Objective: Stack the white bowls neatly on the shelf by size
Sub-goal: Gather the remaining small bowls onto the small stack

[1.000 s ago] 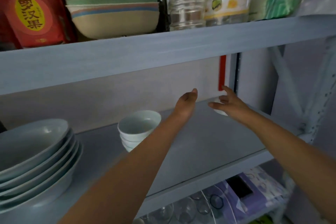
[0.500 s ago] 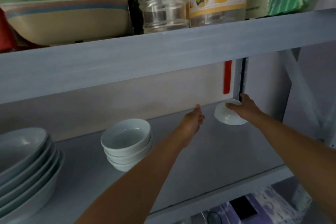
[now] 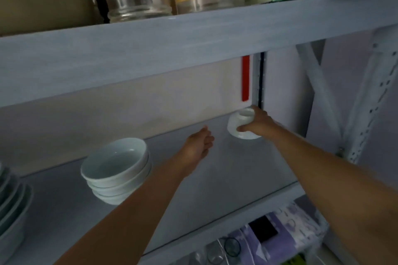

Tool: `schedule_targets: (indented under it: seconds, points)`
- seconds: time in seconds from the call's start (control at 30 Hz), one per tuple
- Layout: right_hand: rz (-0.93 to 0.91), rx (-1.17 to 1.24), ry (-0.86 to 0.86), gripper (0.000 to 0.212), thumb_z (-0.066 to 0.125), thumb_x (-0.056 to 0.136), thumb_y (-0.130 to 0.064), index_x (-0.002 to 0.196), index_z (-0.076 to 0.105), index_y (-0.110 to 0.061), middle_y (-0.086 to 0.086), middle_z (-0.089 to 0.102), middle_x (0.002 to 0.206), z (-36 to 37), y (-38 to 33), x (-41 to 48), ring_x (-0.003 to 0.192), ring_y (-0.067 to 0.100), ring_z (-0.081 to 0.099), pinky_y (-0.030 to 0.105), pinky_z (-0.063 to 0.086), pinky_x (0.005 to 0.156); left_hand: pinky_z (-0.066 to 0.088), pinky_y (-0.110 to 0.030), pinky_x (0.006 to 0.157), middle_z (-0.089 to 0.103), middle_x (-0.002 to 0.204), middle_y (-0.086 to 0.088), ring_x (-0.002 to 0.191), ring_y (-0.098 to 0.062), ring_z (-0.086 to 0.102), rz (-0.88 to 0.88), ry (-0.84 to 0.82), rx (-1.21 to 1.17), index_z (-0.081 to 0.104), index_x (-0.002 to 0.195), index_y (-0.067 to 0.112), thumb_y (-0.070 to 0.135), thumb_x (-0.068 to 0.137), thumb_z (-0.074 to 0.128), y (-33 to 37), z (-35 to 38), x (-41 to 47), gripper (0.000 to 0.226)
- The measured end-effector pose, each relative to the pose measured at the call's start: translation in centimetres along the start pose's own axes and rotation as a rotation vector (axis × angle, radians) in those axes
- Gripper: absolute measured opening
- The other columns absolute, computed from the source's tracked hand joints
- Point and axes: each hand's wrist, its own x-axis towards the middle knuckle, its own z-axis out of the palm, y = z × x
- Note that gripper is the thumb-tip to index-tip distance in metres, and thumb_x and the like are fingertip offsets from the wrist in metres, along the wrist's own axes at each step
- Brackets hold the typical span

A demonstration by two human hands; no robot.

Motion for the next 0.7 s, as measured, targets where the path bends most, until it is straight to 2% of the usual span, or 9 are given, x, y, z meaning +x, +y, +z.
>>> schedule_targets:
  seconds: [0.1,0.2,0.3,0.4,0.47,0.53,0.57,0.63,0.7]
  points:
    - [0.003,0.052,-0.079,0.140,0.090,0.049,-0.042,0.152,-0.006,-0.035,0.005,0.025,0.157,0.9,-1.3,-1.6,0.137,0.030,0.035,0.045,0.038,0.108,0.037,-0.020,0.069,0.057,0.095,0.002,0.088,-0.012,0.054,0.005,0.017,0.067,0.056,0.099,0.021,0.044,0.099,0.041,-0.2,0.8,-0.6,0.027]
    - [-0.028,0.112,-0.132,0.140,0.089,0.053,-0.040,0.151,-0.010,-0.035,0.009,0.031,0.153,2.1,-2.8,-4.5,0.135,0.030,0.038,0.044,0.038,0.108,0.041,-0.017,0.062,0.055,0.092,-0.003,0.077,-0.009,0.052,0.056,0.055,0.111,0.057,0.110,0.013,0.034,0.101,0.041,-0.4,1.4,-1.8,0.028]
    - [-0.086,0.257,-0.166,0.105,0.080,0.073,-0.036,0.153,0.014,-0.020,0.010,0.046,0.136,3.1,-3.8,-7.6,0.119,0.023,0.051,0.030,0.042,0.099,0.048,-0.018,0.066,0.059,0.106,-0.012,0.098,-0.019,0.057,0.092,0.154,0.172,0.055,0.125,0.002,0.023,0.102,0.040,-0.8,0.8,-2.8,0.034]
    - [0.001,0.388,-0.088,0.058,0.066,0.083,-0.043,0.124,0.057,-0.004,0.012,0.063,0.114,3.3,-4.5,-9.6,0.100,0.028,0.064,0.038,0.053,0.086,0.044,-0.026,0.064,0.066,0.107,-0.020,0.090,-0.022,0.059,0.077,0.322,0.185,0.064,0.111,0.001,0.024,0.092,0.051,-1.3,-1.2,-3.4,0.033]
    - [0.099,0.374,-0.077,0.048,0.055,0.090,-0.046,0.108,0.060,-0.003,0.009,0.063,0.092,3.3,-5.0,-10.6,0.073,0.022,0.060,0.032,0.051,0.059,0.040,-0.030,0.070,0.066,0.106,-0.025,0.092,-0.027,0.063,0.007,0.337,0.178,0.064,0.115,-0.005,0.026,0.089,0.051,-1.5,-2.3,-3.8,0.043]
    - [0.173,0.308,-0.110,0.047,0.045,0.094,-0.051,0.110,0.055,-0.007,0.007,0.058,0.087,3.9,-5.5,-11.7,0.066,0.018,0.052,0.026,0.038,0.050,0.042,-0.029,0.075,0.064,0.117,-0.022,0.106,-0.033,0.063,-0.042,0.336,0.234,0.061,0.122,-0.003,0.035,0.088,0.049,-1.6,-2.8,-4.3,0.052]
    - [0.194,0.296,-0.128,0.052,0.042,0.094,-0.054,0.115,0.054,-0.008,0.010,0.059,0.095,4.3,-5.7,-12.0,0.073,0.020,0.055,0.026,0.040,0.054,0.045,-0.030,0.083,0.061,0.124,-0.020,0.113,-0.034,0.060,-0.059,0.333,0.300,0.059,0.126,0.000,0.044,0.086,0.048,-1.6,-2.8,-4.6,0.060]
    - [0.205,0.289,-0.126,0.067,0.038,0.092,-0.061,0.127,0.053,-0.006,0.014,0.060,0.120,5.1,-6.0,-12.1,0.098,0.029,0.060,0.034,0.050,0.077,0.041,-0.037,0.104,0.050,0.139,-0.019,0.126,-0.036,0.049,-0.104,0.337,0.521,0.052,0.136,0.008,0.061,0.084,0.040,-1.7,-3.0,-5.0,0.075]
    - [0.211,0.289,-0.119,0.079,0.037,0.086,-0.068,0.134,0.051,-0.006,0.016,0.055,0.134,5.7,-6.3,-12.4,0.115,0.032,0.056,0.041,0.046,0.099,0.030,-0.040,0.113,0.037,0.148,-0.021,0.135,-0.038,0.037,-0.133,0.350,0.651,0.043,0.144,0.010,0.070,0.087,0.032,-1.8,-2.9,-5.1,0.084]
